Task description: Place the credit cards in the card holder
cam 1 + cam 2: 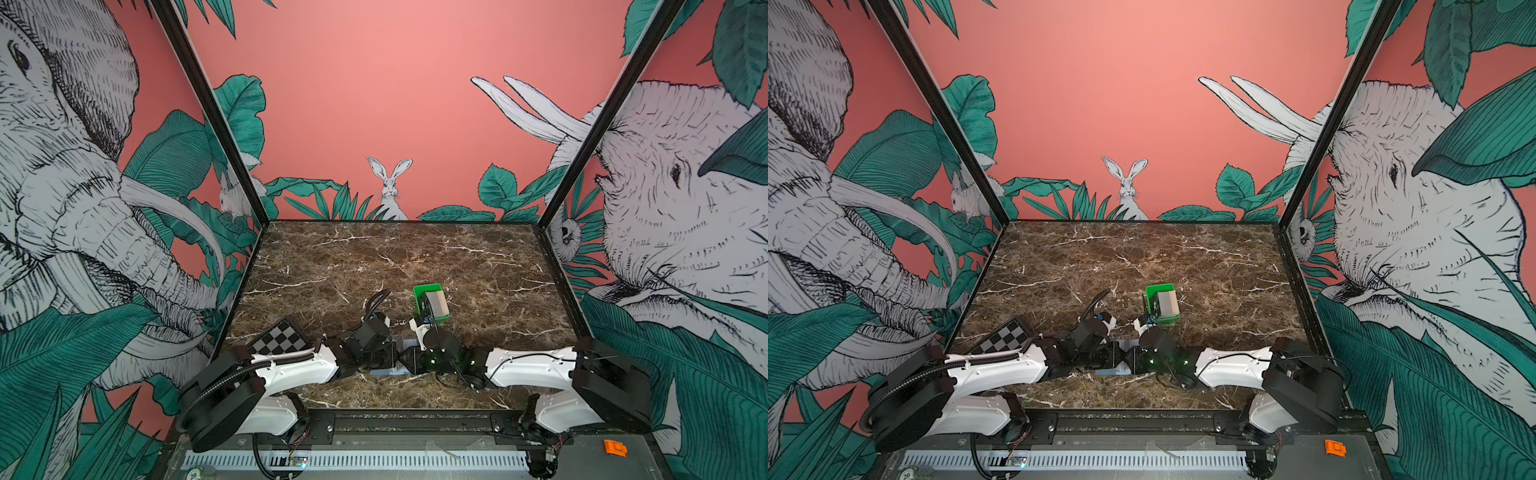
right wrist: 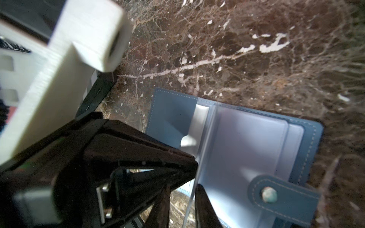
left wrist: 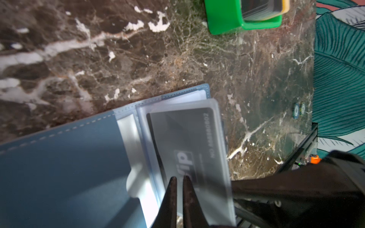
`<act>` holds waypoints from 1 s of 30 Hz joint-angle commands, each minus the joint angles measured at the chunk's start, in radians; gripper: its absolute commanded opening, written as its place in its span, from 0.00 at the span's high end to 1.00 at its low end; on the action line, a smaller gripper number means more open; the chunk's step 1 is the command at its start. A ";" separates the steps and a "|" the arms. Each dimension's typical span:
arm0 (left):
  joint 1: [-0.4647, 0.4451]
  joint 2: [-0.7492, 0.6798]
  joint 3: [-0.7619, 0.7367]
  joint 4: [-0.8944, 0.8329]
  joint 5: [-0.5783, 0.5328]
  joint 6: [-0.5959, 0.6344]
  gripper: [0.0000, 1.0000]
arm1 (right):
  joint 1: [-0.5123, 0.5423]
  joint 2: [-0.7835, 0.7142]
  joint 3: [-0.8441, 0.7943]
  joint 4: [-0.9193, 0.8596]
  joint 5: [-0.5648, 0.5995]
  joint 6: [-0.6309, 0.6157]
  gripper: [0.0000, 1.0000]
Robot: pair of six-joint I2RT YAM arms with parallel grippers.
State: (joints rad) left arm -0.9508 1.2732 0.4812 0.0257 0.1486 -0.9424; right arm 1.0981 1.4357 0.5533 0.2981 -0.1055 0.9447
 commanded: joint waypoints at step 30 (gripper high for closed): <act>0.190 -0.336 -0.095 -0.141 0.045 0.097 0.86 | 0.061 0.054 0.200 -0.177 0.105 -0.103 0.62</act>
State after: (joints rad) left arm -0.7658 0.9188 0.3977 -0.1547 0.1638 -0.8600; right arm 1.1606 1.5341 0.7563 0.1722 -0.0593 0.8734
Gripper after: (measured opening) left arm 0.142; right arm 0.382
